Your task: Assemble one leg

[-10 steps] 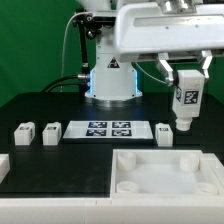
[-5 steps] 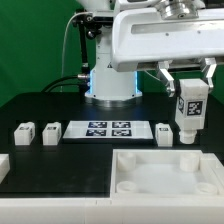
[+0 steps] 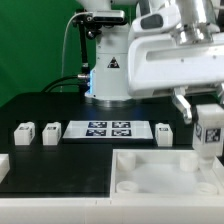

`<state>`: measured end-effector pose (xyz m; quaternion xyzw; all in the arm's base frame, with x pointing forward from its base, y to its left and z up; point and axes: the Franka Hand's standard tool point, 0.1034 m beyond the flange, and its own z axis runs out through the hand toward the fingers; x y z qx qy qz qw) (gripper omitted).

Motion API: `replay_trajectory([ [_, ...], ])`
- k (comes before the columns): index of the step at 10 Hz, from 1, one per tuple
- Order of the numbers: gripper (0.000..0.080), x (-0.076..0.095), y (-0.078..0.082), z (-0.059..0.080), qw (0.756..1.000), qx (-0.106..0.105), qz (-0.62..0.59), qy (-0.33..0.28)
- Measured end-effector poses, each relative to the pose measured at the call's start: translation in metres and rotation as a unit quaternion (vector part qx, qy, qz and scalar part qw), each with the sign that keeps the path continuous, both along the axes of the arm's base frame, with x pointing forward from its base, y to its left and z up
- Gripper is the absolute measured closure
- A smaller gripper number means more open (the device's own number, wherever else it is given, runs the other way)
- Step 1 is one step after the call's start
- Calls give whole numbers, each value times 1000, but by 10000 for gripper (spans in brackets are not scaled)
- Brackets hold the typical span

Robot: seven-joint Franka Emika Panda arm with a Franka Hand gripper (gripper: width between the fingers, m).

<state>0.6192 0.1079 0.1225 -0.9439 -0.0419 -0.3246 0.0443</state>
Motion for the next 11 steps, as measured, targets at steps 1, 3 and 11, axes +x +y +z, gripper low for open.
replay_trajectory([
  [1, 508, -2, 4, -10, 1000, 2, -1, 8],
  [3, 508, -3, 4, -20, 1000, 0, 0, 19],
  [11, 508, -3, 5, -35, 1000, -1, 0, 24],
])
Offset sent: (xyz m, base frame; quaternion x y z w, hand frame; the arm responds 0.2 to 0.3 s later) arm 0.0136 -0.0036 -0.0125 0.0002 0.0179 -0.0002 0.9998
